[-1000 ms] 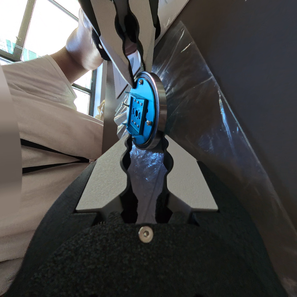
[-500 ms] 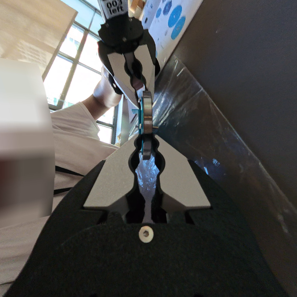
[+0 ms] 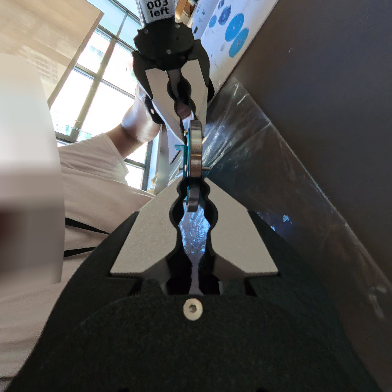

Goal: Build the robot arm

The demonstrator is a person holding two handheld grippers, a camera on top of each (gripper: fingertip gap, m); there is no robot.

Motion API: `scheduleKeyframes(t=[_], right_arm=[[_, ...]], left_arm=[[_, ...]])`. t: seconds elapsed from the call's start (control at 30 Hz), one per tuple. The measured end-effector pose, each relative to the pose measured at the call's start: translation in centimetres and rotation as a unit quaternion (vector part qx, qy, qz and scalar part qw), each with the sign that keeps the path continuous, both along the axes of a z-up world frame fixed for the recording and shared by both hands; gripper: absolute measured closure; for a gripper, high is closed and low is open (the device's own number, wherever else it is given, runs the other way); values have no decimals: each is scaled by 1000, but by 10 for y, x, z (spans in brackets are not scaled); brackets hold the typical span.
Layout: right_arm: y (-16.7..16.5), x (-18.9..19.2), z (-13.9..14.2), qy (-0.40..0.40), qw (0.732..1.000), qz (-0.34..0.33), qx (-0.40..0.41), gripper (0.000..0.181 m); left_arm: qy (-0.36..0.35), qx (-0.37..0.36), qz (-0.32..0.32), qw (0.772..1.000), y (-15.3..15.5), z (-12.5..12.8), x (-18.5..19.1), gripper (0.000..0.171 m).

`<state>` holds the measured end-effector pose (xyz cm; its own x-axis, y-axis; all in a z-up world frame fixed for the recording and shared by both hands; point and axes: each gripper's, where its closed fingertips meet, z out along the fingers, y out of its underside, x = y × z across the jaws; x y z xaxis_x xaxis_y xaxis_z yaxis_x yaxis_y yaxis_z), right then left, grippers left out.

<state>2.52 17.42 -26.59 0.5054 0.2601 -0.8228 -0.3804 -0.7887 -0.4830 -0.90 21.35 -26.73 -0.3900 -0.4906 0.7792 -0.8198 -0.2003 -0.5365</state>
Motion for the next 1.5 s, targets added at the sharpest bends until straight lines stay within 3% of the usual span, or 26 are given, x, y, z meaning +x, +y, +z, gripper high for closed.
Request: scheduleKeyframes(t=[0.23,0.33,0.47,0.6,0.77,1.03,1.13,1.23,1.33,1.5], right_arm=[[-2,-6,11,-54,996,17,64,171],[-3,-8,12,-55,996,22,68,171],[-4,-7,10,-46,997,19,63,171],[-5,-5,9,-31,998,14,59,171],[-6,-6,7,-47,997,14,62,170],[-10,-14,15,-111,988,31,107,170],[-11,-17,35,-140,975,29,171,170],[-11,-17,44,-231,944,33,234,170],[-10,-15,46,-302,912,34,274,170],[-7,-14,41,-342,892,35,294,170]], left_arm=[[-45,10,-25,999,-3,7,-6,155],[-66,40,-28,997,-3,5,-5,142],[-89,57,-46,993,-9,5,-6,139],[-80,50,-52,994,-12,5,-3,154],[-76,26,-72,994,-15,10,-8,159],[-141,75,-77,984,-18,21,-15,160],[-224,106,-63,967,-20,43,-17,159],[-303,212,-54,928,-20,50,-18,159],[-336,265,-44,903,-19,49,-17,159],[-353,299,-37,886,-16,41,-15,159]])
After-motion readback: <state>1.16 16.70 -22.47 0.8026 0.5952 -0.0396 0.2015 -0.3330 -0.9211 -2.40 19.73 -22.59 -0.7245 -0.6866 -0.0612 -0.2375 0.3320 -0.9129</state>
